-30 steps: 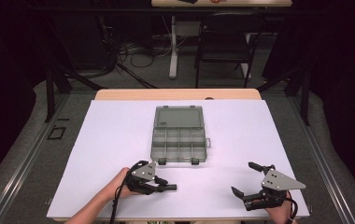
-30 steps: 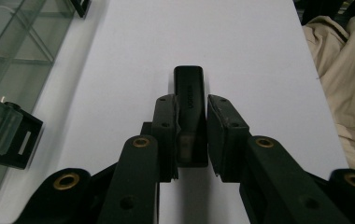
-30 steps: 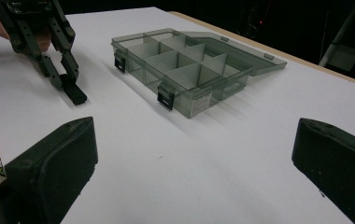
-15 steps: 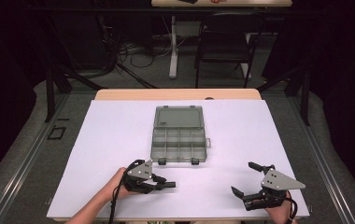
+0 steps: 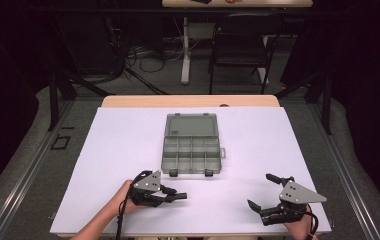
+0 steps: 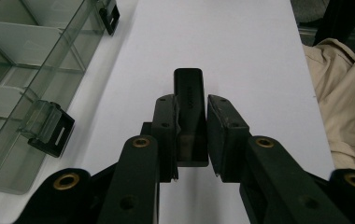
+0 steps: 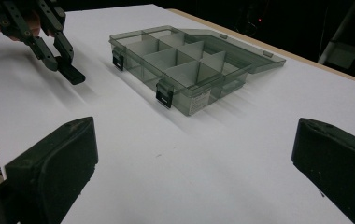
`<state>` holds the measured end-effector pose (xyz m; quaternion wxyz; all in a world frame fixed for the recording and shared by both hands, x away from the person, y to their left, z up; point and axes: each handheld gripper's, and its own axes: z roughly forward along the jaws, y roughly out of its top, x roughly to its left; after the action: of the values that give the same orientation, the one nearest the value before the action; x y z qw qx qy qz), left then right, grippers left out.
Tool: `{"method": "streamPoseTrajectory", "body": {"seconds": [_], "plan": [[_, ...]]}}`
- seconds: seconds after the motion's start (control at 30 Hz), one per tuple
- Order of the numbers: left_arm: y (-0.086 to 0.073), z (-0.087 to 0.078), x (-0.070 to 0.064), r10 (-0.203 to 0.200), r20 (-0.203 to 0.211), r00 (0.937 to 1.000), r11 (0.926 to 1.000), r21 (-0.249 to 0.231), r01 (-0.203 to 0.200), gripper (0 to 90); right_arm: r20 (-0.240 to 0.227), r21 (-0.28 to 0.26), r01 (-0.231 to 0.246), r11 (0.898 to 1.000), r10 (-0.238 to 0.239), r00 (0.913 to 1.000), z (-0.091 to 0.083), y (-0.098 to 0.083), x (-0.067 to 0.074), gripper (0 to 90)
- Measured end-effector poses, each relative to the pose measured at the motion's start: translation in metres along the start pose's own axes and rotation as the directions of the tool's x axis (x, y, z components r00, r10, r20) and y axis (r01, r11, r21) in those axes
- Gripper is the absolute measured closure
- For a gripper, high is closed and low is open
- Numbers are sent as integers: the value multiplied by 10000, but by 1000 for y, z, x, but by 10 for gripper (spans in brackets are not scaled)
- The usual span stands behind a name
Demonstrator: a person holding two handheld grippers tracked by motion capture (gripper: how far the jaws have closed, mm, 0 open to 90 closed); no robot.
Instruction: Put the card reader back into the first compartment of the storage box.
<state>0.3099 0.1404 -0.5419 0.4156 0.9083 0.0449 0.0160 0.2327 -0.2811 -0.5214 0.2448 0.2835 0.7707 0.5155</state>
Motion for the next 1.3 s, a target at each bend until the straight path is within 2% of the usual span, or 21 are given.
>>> {"method": "streamPoseTrajectory", "body": {"seconds": [0.33,0.57,1.3], "plan": [[0,-7,0,-180,-212,9996,9996,-222,175,740,7,84,6,10000,-6,10000,0,0,0,2],[1,-8,-1,-179,-385,9991,9997,-182,172,740,38,122,-2,9999,2,10000,0,0,0,2],[2,-19,-1,-608,-801,9949,9960,-699,553,741,88,223,23,9997,-25,10000,1,-1,-1,3]]}}
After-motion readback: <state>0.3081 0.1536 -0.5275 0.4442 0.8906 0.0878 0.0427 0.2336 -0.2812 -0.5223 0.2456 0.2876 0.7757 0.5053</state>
